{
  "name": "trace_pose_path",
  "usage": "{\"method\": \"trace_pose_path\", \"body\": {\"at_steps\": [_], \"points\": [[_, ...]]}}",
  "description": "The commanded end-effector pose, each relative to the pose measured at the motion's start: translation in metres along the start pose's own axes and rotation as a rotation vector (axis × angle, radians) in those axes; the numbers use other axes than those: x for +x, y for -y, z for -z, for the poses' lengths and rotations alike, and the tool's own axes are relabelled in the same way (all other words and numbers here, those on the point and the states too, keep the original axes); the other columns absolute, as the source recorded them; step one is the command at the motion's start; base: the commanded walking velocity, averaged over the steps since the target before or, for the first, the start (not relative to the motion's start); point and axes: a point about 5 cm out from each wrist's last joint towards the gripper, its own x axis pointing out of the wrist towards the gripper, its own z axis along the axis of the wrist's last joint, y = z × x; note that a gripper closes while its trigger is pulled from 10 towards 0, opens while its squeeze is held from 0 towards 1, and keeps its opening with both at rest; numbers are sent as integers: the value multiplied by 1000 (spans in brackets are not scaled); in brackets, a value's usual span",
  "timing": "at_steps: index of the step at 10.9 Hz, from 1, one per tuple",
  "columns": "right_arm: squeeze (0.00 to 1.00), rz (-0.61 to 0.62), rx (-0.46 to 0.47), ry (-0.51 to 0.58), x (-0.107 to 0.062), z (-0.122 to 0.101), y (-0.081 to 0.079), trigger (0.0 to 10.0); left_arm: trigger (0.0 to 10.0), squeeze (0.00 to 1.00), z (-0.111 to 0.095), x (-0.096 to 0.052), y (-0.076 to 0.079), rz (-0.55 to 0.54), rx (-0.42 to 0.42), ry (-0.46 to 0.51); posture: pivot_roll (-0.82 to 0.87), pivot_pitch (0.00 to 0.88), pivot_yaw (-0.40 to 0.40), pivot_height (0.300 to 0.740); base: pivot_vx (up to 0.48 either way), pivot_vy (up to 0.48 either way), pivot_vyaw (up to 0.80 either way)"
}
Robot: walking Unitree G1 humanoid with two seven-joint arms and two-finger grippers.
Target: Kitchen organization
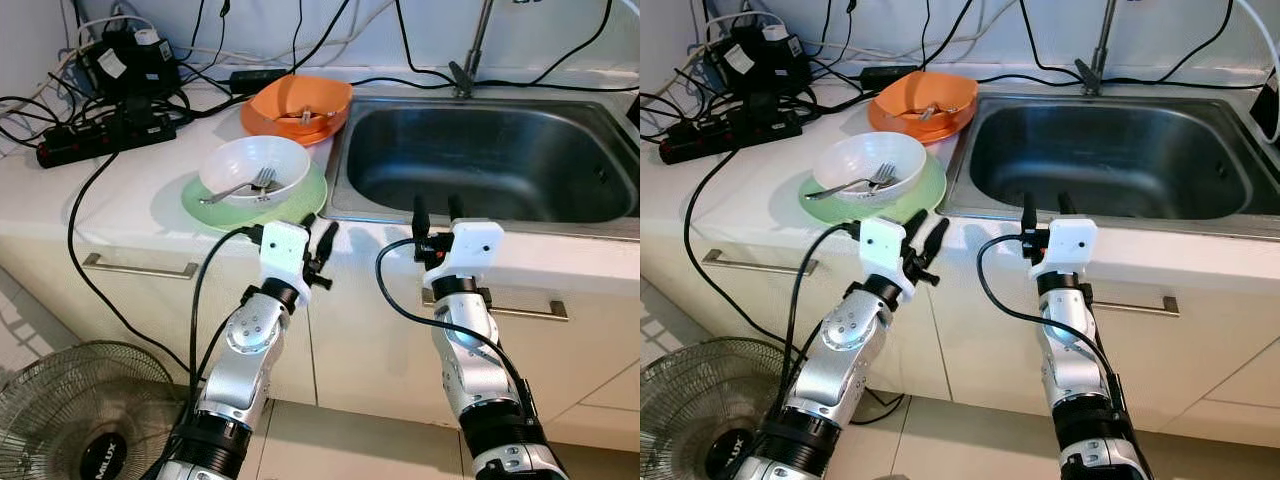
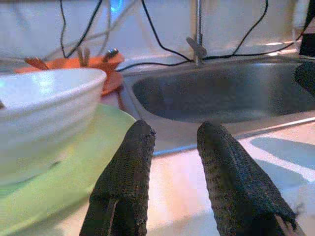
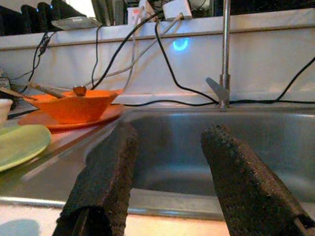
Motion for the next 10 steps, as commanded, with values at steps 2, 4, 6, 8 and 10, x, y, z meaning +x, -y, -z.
{"method": "trace_pose_path", "body": {"at_steps": [2,4,6,8,10], "points": [[0,4,0,0,2,-5,-3,10000,10000,0,-18,2,-5,-45,101,96,50,0,76,740,0,0,0],[0,5,6,-28,-1,-1,-6,10000,10000,0,-33,-8,-1,-34,271,170,63,0,71,740,0,0,0],[0,6,7,-49,-3,3,-8,10000,10000,0,-32,-23,-2,-7,397,176,73,0,70,740,0,0,0],[0,8,6,-63,-3,5,-8,10000,10000,0,-19,-45,-15,-38,470,108,82,0,69,740,0,0,0],[0,10,8,-67,-2,5,-9,10000,10000,0,-14,-56,-25,-90,492,73,88,0,67,740,0,0,0]]}}
